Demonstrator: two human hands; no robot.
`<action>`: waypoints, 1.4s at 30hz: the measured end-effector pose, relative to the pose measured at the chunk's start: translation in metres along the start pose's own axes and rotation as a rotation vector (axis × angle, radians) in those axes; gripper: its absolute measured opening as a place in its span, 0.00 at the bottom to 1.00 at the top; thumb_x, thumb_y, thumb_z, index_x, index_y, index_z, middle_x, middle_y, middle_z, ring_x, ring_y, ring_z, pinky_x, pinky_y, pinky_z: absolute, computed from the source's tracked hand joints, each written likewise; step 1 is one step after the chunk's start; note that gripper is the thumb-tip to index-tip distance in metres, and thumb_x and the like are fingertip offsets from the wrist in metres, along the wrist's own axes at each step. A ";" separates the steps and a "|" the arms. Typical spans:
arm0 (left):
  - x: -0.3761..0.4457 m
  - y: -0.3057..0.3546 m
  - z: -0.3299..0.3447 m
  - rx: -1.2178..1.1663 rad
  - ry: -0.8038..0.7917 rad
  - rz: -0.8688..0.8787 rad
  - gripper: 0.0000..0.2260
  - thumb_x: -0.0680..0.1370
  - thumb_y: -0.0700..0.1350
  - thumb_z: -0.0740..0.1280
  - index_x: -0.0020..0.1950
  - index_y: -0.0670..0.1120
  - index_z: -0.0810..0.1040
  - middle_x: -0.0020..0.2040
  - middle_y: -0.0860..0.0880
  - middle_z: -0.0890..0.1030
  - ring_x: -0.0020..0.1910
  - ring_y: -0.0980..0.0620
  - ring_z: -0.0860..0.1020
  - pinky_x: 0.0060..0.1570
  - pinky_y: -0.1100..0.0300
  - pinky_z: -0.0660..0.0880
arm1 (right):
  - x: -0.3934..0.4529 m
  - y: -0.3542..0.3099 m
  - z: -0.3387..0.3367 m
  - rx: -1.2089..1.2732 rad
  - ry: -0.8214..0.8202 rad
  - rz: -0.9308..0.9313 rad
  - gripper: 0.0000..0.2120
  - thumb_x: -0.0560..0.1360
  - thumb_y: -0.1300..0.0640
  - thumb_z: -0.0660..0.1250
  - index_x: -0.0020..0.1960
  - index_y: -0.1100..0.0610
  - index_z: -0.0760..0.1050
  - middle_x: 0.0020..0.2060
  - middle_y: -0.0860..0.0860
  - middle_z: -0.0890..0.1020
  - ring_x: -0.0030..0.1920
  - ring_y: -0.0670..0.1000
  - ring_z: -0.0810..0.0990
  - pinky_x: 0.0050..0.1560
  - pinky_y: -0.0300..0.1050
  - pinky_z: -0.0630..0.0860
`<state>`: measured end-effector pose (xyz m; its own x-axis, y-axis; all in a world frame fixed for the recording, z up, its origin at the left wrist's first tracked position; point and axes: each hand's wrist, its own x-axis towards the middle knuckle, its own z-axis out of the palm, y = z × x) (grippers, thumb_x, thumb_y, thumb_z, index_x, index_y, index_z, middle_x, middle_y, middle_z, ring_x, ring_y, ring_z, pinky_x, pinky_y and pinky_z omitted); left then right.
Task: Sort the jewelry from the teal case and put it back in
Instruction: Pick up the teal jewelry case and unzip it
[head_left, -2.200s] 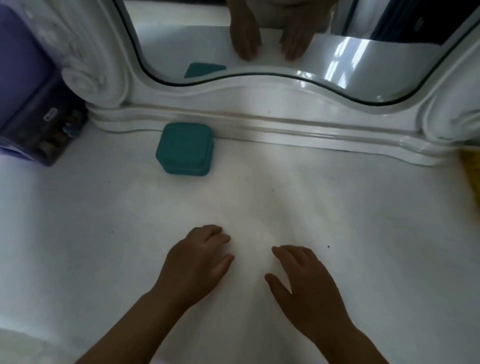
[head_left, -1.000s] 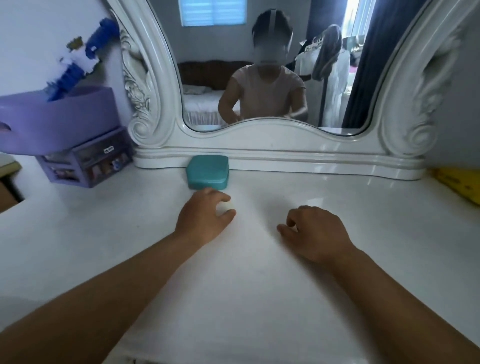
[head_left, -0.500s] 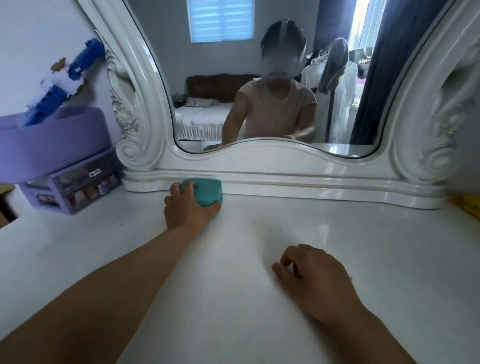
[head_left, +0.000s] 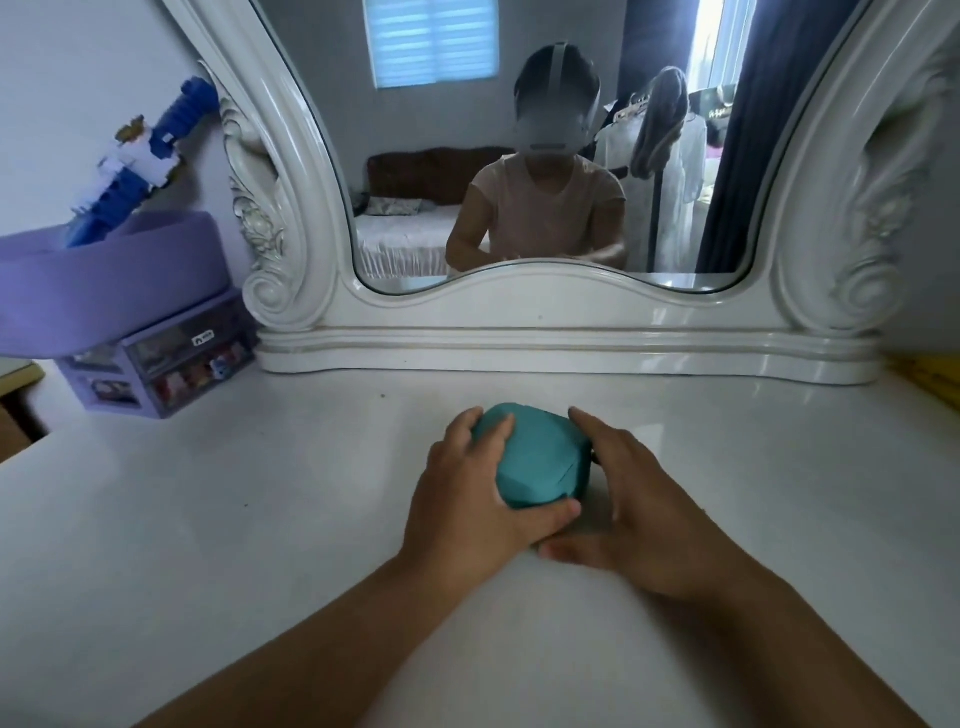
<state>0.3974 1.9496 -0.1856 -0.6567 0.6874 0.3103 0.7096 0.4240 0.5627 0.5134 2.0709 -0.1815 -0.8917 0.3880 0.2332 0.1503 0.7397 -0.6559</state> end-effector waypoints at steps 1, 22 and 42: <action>-0.003 0.000 0.001 -0.005 -0.008 0.006 0.44 0.61 0.68 0.70 0.73 0.55 0.59 0.74 0.54 0.57 0.70 0.54 0.60 0.64 0.61 0.63 | -0.002 0.002 0.000 0.006 -0.021 -0.001 0.54 0.58 0.42 0.77 0.73 0.42 0.46 0.63 0.38 0.62 0.64 0.39 0.62 0.60 0.33 0.60; 0.035 -0.042 -0.009 -0.583 -0.426 -0.046 0.24 0.76 0.29 0.53 0.52 0.55 0.81 0.51 0.49 0.84 0.52 0.46 0.80 0.56 0.52 0.76 | -0.003 0.005 -0.018 0.333 -0.293 0.117 0.54 0.54 0.55 0.80 0.66 0.28 0.51 0.61 0.34 0.65 0.61 0.35 0.68 0.59 0.35 0.72; 0.033 -0.048 -0.012 -0.145 -0.284 0.223 0.11 0.72 0.29 0.56 0.46 0.39 0.75 0.43 0.44 0.80 0.44 0.45 0.77 0.47 0.50 0.74 | -0.007 -0.001 -0.013 0.364 -0.307 0.095 0.54 0.52 0.53 0.79 0.65 0.26 0.52 0.61 0.34 0.65 0.60 0.34 0.69 0.55 0.36 0.76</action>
<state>0.3384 1.9443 -0.1932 -0.3793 0.8976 0.2245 0.7700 0.1717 0.6145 0.5253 2.0746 -0.1730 -0.9742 0.2240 -0.0268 0.1272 0.4475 -0.8852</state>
